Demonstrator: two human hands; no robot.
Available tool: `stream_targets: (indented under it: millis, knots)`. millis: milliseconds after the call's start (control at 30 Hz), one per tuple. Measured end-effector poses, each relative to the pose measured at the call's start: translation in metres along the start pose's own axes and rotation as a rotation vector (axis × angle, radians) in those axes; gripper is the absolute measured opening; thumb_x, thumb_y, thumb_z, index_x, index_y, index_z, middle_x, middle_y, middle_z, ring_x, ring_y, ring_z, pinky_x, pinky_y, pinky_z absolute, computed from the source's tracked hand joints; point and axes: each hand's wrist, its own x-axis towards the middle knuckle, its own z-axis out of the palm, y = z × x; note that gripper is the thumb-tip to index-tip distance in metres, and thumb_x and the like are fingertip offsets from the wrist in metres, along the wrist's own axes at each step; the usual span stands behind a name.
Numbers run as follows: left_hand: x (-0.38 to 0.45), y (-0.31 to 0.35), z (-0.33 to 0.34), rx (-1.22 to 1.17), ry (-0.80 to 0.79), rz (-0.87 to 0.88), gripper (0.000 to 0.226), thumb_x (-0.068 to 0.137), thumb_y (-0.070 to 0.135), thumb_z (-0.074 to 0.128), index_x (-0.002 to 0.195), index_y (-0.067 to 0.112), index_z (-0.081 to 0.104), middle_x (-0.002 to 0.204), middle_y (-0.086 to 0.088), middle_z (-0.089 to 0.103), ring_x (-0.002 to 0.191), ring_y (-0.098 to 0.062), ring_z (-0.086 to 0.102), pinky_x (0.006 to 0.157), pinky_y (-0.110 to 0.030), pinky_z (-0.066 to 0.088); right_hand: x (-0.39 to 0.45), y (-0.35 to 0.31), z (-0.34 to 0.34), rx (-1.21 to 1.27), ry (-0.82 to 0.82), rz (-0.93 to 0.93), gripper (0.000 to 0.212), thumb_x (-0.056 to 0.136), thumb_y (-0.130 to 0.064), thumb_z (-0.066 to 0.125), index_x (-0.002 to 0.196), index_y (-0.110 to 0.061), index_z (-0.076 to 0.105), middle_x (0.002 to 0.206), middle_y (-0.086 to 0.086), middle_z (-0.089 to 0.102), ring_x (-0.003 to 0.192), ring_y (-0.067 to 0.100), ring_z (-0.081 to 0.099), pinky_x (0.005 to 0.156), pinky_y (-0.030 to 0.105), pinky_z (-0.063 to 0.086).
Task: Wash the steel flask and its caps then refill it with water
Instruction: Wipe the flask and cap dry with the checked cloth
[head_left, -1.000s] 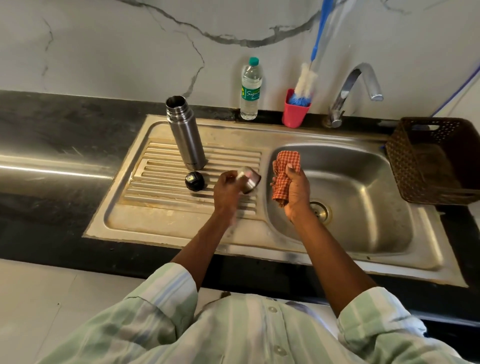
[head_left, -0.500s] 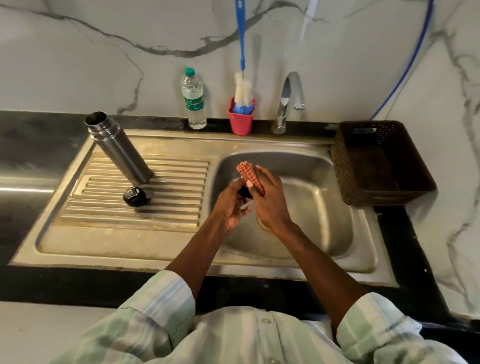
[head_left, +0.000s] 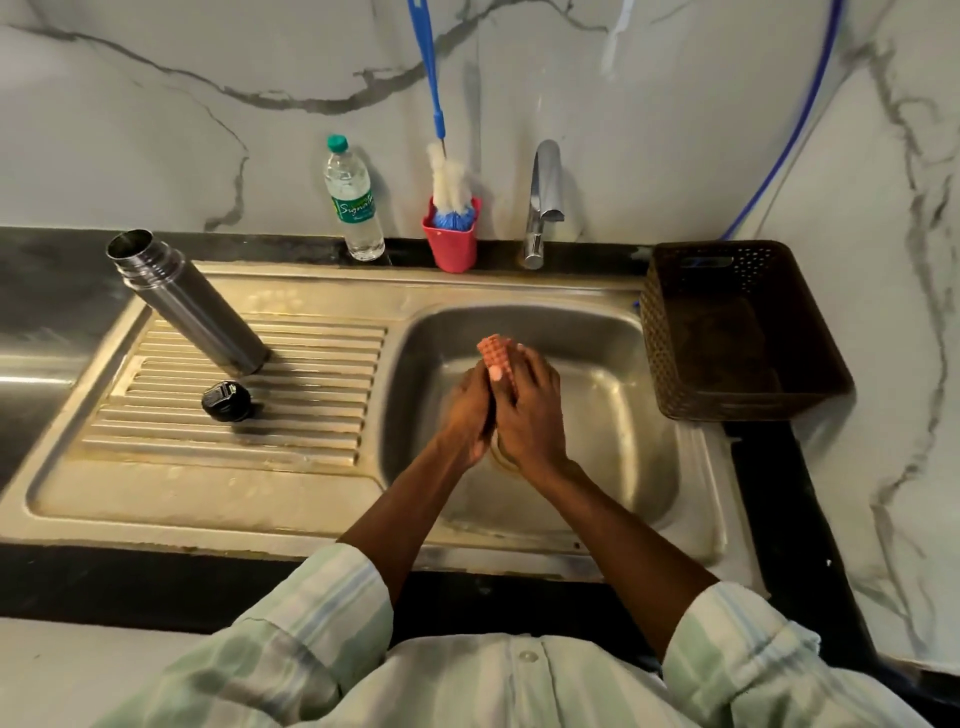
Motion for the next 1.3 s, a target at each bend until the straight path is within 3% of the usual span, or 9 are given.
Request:
stream_targets:
  millis: [200, 333, 500, 667, 800, 900, 1000, 1133, 1300]
  knots:
    - [-0.002, 0.002, 0.001, 0.353, -0.078, 0.093, 0.035, 0.107, 0.03, 0.04, 0.133, 0.01, 0.052, 0.115, -0.014, 0.066, 0.086, -0.019, 0.068, 0.06, -0.021, 0.053, 0.048, 0.002, -0.02, 0.603, -0.231, 0.837, 0.04, 0.095, -0.047, 0.049, 0.105, -0.016, 0.071, 0.095, 0.007, 0.072, 0.088, 0.029, 0.069, 0.074, 0.048, 0.056]
    - [0.005, 0.011, 0.005, 0.214, 0.135, 0.069, 0.03, 0.1, 0.029, 0.057, 0.116, 0.01, 0.041, 0.095, -0.011, 0.064, 0.079, -0.021, 0.067, 0.073, -0.038, 0.059, 0.029, -0.006, -0.01, 0.419, -0.104, 0.463, 0.039, 0.1, -0.045, 0.045, 0.123, -0.019, 0.062, 0.118, 0.003, 0.063, 0.102, 0.019, 0.063, 0.077, 0.033, 0.055]
    - [0.0, 0.012, 0.005, 0.25, 0.049, 0.103, 0.031, 0.104, 0.016, 0.043, 0.101, 0.005, 0.072, 0.093, -0.013, 0.074, 0.089, -0.024, 0.072, 0.083, -0.035, 0.059, 0.007, 0.004, 0.011, 0.197, -0.019, 0.148, 0.05, 0.102, -0.043, 0.038, 0.144, -0.016, 0.044, 0.142, 0.004, 0.046, 0.127, 0.021, 0.045, 0.104, 0.036, 0.044]
    - [0.001, 0.019, 0.005, 0.39, 0.048, 0.149, 0.032, 0.1, 0.005, 0.042, 0.085, -0.004, 0.069, 0.072, -0.006, 0.065, 0.07, -0.017, 0.06, 0.067, -0.028, 0.052, 0.008, 0.009, 0.003, -0.041, 0.043, -0.054, 0.048, 0.102, -0.039, 0.034, 0.134, -0.009, 0.054, 0.133, 0.01, 0.055, 0.121, 0.025, 0.049, 0.101, 0.037, 0.042]
    - [-0.004, 0.019, 0.0, 0.469, -0.154, 0.182, 0.031, 0.106, 0.018, 0.044, 0.105, 0.0, 0.07, 0.09, -0.007, 0.074, 0.088, -0.019, 0.071, 0.081, -0.024, 0.055, 0.054, -0.004, -0.024, 0.243, -0.219, 0.539, 0.038, 0.099, -0.044, 0.041, 0.093, -0.016, 0.066, 0.088, 0.004, 0.066, 0.077, 0.019, 0.061, 0.062, 0.028, 0.044]
    - [0.003, 0.021, -0.007, 0.331, -0.241, 0.161, 0.029, 0.103, 0.02, 0.049, 0.119, 0.002, 0.066, 0.114, -0.011, 0.071, 0.11, -0.024, 0.066, 0.102, -0.035, 0.049, 0.077, 0.0, -0.051, 0.808, -0.485, 0.985, 0.035, 0.097, -0.042, 0.045, 0.102, -0.013, 0.063, 0.093, 0.012, 0.067, 0.079, 0.025, 0.064, 0.069, 0.037, 0.053]
    - [0.01, 0.026, -0.004, 0.226, -0.159, 0.13, 0.029, 0.101, 0.012, 0.051, 0.125, -0.003, 0.059, 0.128, -0.013, 0.064, 0.117, -0.027, 0.061, 0.102, -0.037, 0.05, 0.069, -0.005, -0.047, 0.514, -0.424, 0.725, 0.04, 0.099, -0.047, 0.042, 0.108, -0.014, 0.065, 0.091, 0.01, 0.068, 0.075, 0.021, 0.063, 0.06, 0.028, 0.049]
    - [0.005, 0.024, -0.001, 0.399, -0.107, 0.18, 0.026, 0.103, 0.001, 0.039, 0.108, -0.001, 0.064, 0.09, -0.005, 0.073, 0.085, -0.02, 0.067, 0.074, -0.026, 0.056, 0.042, -0.016, -0.025, -0.064, -0.245, 0.128, 0.042, 0.102, -0.049, 0.034, 0.117, -0.021, 0.061, 0.11, 0.002, 0.06, 0.094, 0.017, 0.058, 0.074, 0.033, 0.048]
    - [-0.003, 0.027, -0.005, 0.38, -0.239, 0.252, 0.044, 0.1, 0.003, 0.049, 0.141, -0.011, 0.039, 0.107, 0.018, 0.072, 0.106, -0.006, 0.065, 0.096, -0.029, 0.051, 0.068, -0.01, -0.05, 0.634, -0.51, 0.759, 0.039, 0.101, -0.047, 0.039, 0.103, -0.017, 0.064, 0.09, 0.007, 0.068, 0.073, 0.018, 0.063, 0.061, 0.029, 0.051]
